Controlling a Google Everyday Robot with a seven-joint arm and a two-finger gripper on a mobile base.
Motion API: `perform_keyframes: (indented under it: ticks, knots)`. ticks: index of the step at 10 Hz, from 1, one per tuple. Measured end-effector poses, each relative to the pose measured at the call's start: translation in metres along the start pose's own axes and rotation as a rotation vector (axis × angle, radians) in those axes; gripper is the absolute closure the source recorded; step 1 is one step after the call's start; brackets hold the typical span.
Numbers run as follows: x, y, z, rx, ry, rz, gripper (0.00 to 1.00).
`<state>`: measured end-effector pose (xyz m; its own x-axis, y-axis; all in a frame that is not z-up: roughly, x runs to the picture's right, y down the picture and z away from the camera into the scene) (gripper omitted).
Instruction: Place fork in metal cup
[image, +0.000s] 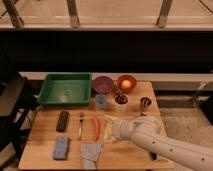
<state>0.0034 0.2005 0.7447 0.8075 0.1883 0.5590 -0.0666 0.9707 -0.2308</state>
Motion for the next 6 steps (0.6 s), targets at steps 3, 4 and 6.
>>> perform_keyframes:
  ticks: [3,4,6]
  knots:
    - [-0.028,-0.005,0.025,-0.029,-0.036,-0.026,0.26]
    - [-0.036,-0.005,0.032,-0.044,-0.050,-0.021,0.26]
    - [-0.054,-0.004,0.048,-0.105,-0.079,-0.024,0.26]
